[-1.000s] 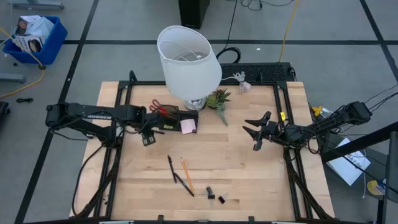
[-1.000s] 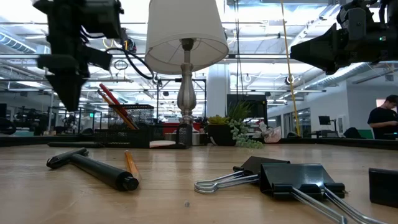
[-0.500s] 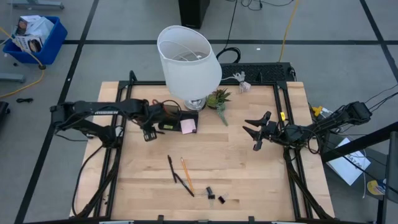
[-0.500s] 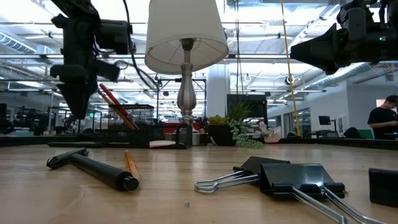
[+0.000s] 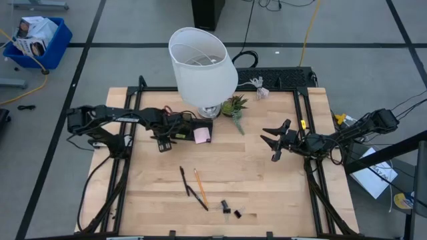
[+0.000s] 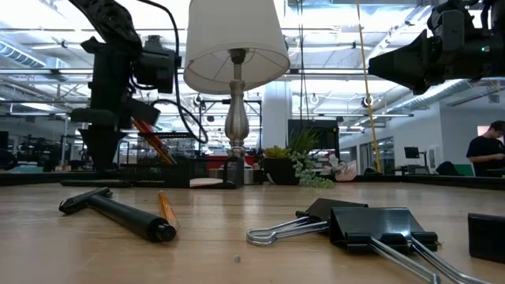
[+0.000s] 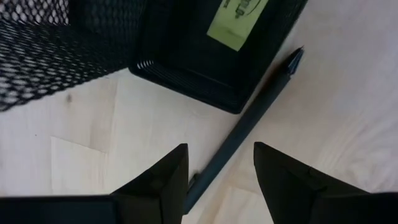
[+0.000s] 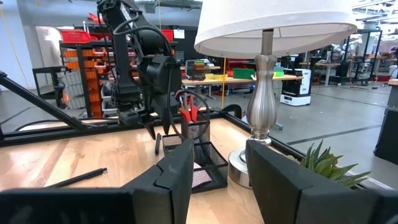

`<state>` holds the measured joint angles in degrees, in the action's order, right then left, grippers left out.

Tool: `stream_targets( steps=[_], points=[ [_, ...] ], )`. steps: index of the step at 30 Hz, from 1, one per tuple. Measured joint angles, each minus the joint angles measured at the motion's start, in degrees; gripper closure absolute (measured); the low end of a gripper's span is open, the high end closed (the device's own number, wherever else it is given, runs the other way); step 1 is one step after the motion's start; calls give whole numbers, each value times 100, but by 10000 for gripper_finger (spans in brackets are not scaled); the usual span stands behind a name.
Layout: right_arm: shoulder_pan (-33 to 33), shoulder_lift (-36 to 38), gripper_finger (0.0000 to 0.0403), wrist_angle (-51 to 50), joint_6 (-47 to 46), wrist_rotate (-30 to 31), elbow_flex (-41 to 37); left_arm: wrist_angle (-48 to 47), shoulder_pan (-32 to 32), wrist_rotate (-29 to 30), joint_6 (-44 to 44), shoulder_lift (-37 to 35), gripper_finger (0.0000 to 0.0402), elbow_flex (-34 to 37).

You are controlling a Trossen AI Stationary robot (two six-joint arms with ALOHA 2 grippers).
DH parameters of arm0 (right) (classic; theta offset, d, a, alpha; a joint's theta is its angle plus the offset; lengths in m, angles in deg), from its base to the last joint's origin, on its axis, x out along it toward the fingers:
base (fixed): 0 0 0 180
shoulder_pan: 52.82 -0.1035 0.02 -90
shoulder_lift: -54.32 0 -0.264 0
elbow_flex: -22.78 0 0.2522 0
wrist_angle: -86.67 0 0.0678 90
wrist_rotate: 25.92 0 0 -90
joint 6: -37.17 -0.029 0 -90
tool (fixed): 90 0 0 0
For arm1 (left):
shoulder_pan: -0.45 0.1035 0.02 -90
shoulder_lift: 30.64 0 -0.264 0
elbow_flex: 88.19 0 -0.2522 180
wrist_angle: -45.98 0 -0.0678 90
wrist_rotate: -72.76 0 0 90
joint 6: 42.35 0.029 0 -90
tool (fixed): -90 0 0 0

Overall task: Pick and place office supplies into organizer
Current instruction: Put the black pen into the black desk organizer

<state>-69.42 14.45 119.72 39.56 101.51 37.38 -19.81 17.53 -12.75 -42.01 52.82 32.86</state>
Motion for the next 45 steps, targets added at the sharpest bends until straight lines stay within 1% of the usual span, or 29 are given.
stream_targets(
  steps=[9, 13, 17, 19, 24, 27, 30, 34, 38, 41, 45],
  points=[
    [2, 0, 261, 4, 0, 1, 0, -120, -19, 47, 192, -6, 215, 0],
    [2, 2, 261, 4, 0, 1, 0, -408, -197, 77, -239, -30, 215, 0],
    [1, 0, 261, 4, 0, 0, 0, -520, -514, 413, -800, -70, 224, -2],
    [1, 0, 261, 3, 0, -1, -1, -598, -675, 488, -1174, -114, 242, -9],
    [2, 0, 261, 4, 0, 0, -2, -669, -1007, 525, -2323, -190, 309, -13],
    [1, 0, 261, -1, 0, 0, 0, -719, -1283, 826, -3141, -188, 351, -11],
    [1, 1, 261, 3, 0, 1, -1, -805, -1563, 1385, -4101, -187, 391, -11],
    [2, 1, 261, 4, 0, -1, -1, -978, -1820, 1755, -5142, -187, 393, -11],
    [1, 2, 261, 4, 0, -1, 0, -1051, -2016, 2347, -6627, -190, 398, -11],
    [2, 0, 261, 1, 0, -1, -2, -1052, -2176, 2874, -7567, -187, 396, -11],
    [0, 1, 261, 3, 0, 0, 0, -1054, -2311, 3362, -8246, -185, 398, -11]
  ],
)
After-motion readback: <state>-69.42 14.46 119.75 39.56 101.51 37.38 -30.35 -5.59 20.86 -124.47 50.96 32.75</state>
